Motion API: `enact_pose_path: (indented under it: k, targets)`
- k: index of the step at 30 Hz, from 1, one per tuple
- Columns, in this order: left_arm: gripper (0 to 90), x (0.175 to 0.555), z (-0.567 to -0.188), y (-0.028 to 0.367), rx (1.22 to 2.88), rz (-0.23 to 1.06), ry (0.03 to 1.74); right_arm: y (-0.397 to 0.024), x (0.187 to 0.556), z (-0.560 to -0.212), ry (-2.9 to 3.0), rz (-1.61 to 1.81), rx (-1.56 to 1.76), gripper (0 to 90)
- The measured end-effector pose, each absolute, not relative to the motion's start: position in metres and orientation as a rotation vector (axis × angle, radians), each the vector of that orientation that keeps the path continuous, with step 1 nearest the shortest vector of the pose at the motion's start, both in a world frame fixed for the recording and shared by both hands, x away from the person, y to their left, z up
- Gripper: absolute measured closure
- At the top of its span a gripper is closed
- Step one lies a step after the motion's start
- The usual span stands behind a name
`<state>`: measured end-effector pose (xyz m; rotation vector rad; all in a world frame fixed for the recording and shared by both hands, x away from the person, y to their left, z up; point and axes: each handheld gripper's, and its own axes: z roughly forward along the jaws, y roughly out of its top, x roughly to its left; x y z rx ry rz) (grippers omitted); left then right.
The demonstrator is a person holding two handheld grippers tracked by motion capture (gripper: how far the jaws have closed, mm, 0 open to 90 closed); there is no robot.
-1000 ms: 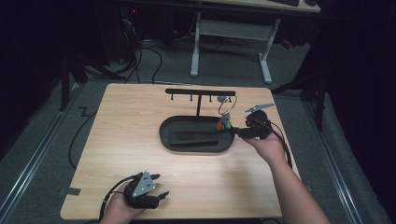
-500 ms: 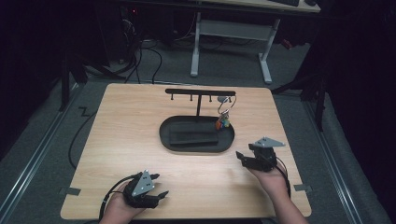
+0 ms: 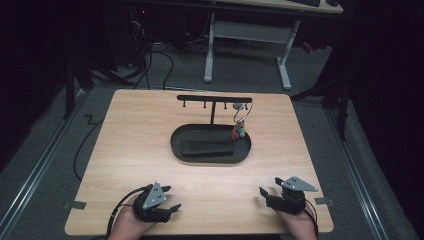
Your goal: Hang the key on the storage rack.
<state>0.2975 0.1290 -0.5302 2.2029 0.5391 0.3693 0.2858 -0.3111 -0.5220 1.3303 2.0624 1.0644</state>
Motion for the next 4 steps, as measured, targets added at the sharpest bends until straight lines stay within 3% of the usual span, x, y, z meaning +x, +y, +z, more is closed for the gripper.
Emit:
enact_pose_path:
  k: [4]
  targets:
    - [32.0,0.294,-0.5277,0.1285,2.23,0.382,0.538,-0.3059,0.287,-0.5221,2.064,1.077,1.305,26.3]
